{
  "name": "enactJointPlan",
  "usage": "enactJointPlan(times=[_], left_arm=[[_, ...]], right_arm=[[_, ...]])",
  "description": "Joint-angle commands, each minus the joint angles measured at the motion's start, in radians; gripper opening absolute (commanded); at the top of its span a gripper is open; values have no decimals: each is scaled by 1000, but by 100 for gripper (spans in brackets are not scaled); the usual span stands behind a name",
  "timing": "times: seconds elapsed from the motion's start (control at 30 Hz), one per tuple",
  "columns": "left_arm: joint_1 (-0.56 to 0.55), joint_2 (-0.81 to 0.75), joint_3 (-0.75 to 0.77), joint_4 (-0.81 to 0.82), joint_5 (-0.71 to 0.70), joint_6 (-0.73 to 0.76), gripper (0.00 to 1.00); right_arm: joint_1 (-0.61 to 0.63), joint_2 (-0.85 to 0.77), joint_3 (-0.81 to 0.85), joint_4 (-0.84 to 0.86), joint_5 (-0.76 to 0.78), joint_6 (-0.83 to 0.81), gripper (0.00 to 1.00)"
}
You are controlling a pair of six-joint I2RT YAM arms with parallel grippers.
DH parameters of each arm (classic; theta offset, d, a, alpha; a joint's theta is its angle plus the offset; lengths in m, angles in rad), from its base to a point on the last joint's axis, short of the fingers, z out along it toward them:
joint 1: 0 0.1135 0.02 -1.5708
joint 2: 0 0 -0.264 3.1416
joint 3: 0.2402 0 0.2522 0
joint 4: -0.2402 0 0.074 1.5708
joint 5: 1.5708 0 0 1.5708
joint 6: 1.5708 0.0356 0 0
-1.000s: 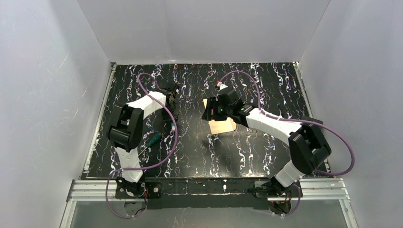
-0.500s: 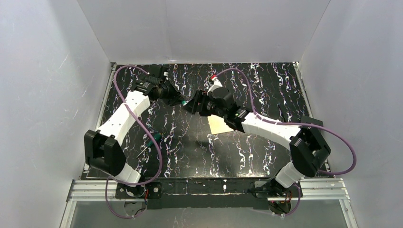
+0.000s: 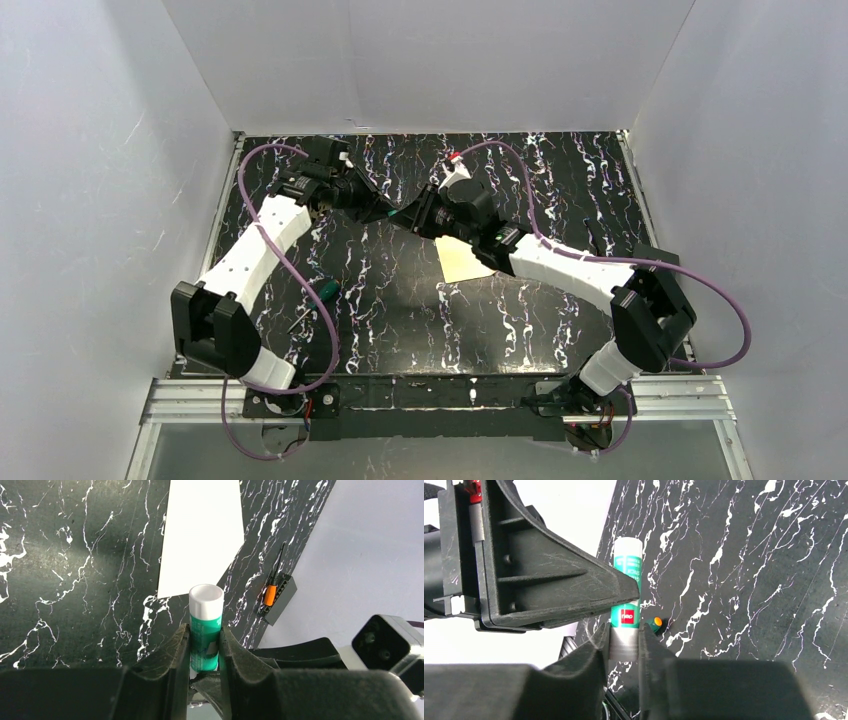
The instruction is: Place the letter into the envelope and seal it
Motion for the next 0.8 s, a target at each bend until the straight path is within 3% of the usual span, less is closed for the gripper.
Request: enactJointPlan(times=[0.0, 0.03, 0.1, 0.2, 0.23, 0.3, 0.47, 0.6, 0.77], left_arm=[[-5, -60, 36, -13, 65, 24, 0], [-4, -69, 39, -16, 65, 34, 0], [-4, -87, 50, -24, 60, 55, 9], [-2, -101, 78, -41, 99, 136, 54], [4, -100, 87, -44, 139, 174, 65], [24, -94, 101, -52, 240, 230, 75], [90, -108, 115, -71, 545, 268, 75], [112, -182, 29, 44, 671, 147, 66], [142, -253, -94, 230, 773, -26, 47]], right_arm=[[8, -75, 17, 87, 6, 18, 12], [7, -88, 13, 88, 7, 10, 5], [8, -113, 9, 75, 6, -13, 1], [6, -147, 15, 52, -24, -102, 1], [4, -154, 22, 49, -62, -150, 1], [2, -167, 51, 15, -149, -245, 1], [-4, -180, 149, -150, -305, -407, 1], [-15, -190, 196, -267, -308, -501, 1], [-28, -194, 265, -384, -316, -624, 1]])
